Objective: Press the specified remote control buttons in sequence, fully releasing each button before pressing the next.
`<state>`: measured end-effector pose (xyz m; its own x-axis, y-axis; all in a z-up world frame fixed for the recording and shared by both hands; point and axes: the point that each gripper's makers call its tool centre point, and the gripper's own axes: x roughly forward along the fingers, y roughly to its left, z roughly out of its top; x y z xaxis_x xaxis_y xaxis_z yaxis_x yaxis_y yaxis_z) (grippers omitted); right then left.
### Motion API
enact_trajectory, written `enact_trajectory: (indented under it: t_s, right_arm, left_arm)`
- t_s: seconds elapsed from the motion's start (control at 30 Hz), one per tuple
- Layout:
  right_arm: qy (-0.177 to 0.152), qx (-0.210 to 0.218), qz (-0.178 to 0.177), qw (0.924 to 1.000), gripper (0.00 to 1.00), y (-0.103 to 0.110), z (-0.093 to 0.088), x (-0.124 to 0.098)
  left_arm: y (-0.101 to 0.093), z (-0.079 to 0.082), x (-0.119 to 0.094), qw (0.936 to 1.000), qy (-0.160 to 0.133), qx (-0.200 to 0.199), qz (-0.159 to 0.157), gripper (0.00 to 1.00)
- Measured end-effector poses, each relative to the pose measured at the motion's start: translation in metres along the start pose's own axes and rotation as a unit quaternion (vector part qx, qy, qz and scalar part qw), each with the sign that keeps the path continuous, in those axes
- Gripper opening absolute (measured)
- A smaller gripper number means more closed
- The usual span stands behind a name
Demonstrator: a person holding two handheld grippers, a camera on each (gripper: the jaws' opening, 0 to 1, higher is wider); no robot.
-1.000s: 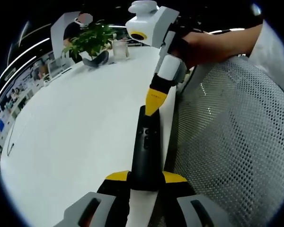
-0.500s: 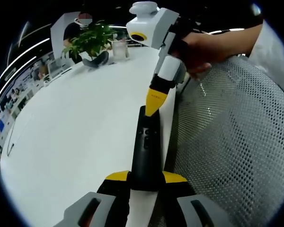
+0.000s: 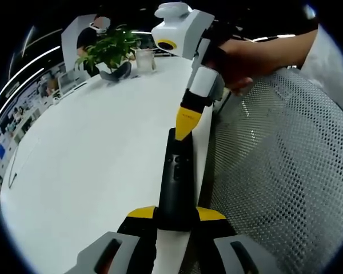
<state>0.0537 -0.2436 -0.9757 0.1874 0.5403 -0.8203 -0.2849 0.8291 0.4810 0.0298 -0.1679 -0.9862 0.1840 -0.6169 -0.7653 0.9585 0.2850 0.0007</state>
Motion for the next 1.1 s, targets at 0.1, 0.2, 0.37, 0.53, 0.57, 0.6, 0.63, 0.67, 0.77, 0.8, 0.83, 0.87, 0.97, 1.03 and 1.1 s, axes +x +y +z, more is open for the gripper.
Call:
enact_trajectory:
  t_s: [0.1,0.2,0.37,0.53,0.57,0.6,0.63,0.67,0.77,0.8,0.83,0.87,0.97,1.03,1.1]
  right_arm:
    - [0.001,-0.006,-0.004,1.0,0.0,0.001,-0.0003,0.0003]
    - [0.002,-0.023,-0.012,0.9997,0.0,0.0015,-0.0001,0.0008]
    - [-0.014,-0.049,-0.015,0.9986,0.0,0.0058,0.0045,0.0019]
    - [-0.006,-0.056,-0.014,0.9983,0.0,0.0077,0.0029,0.0048]
    - [-0.006,-0.054,-0.01,0.9985,0.0,0.0092,0.003,0.0049]
    - [-0.006,-0.055,-0.008,0.9984,0.0,0.0098,0.003,0.0052]
    - [-0.005,-0.057,-0.009,0.9983,0.0,0.0099,0.0027,0.0055]
    - [-0.005,-0.061,-0.012,0.9981,0.0,0.0095,0.0029,0.0057]
    - [0.0,-0.059,-0.01,0.9982,0.0,0.0092,0.002,0.0067]
    - [0.005,-0.055,-0.008,0.9984,0.0,0.0097,0.0008,0.0072]
    - [0.002,-0.056,-0.009,0.9984,0.0,0.0097,0.002,0.0067]
    - [0.002,-0.053,-0.007,0.9986,0.0,0.0096,0.002,0.0067]
    - [0.003,-0.048,-0.006,0.9988,0.0,0.0098,0.0022,0.0064]
    - [0.001,-0.046,-0.005,0.9989,0.0,0.0098,0.0025,0.0065]
    - [0.001,-0.049,-0.006,0.9988,0.0,0.0093,0.0034,0.0069]
  left_arm:
    - [-0.0006,-0.0002,-0.0002,1.0,0.001,0.0,0.001,0.24]
    - [-0.0011,-0.0003,-0.0002,1.0,0.001,0.002,0.001,0.24]
    - [-0.0013,-0.0005,-0.0004,1.0,0.003,0.003,0.002,0.24]
    - [-0.0031,0.0,-0.0001,1.0,0.004,0.005,-0.001,0.24]
    - [-0.004,0.0,0.0,1.0,0.005,0.007,-0.003,0.24]
    - [-0.0057,0.0005,0.0002,0.9999,0.005,0.012,-0.006,0.24]
    - [-0.007,0.0008,0.0004,0.9999,0.005,0.014,-0.008,0.24]
    - [-0.0082,0.0012,0.0006,0.9998,0.004,0.015,-0.012,0.24]
    - [-0.0076,0.0011,0.0005,0.9998,0.003,0.013,-0.012,0.24]
    - [-0.0074,0.001,0.0005,0.9998,0.003,0.012,-0.013,0.24]
    - [-0.0071,0.0009,0.0004,0.9998,0.003,0.013,-0.012,0.24]
    - [-0.007,0.0009,0.0004,0.9998,0.003,0.013,-0.012,0.24]
    - [-0.0063,0.0012,0.0004,0.9998,0.002,0.014,-0.012,0.24]
    - [-0.0057,0.0012,0.0004,0.9998,0.002,0.014,-0.012,0.24]
    - [-0.005,0.0015,0.0004,0.9998,0.001,0.012,-0.012,0.24]
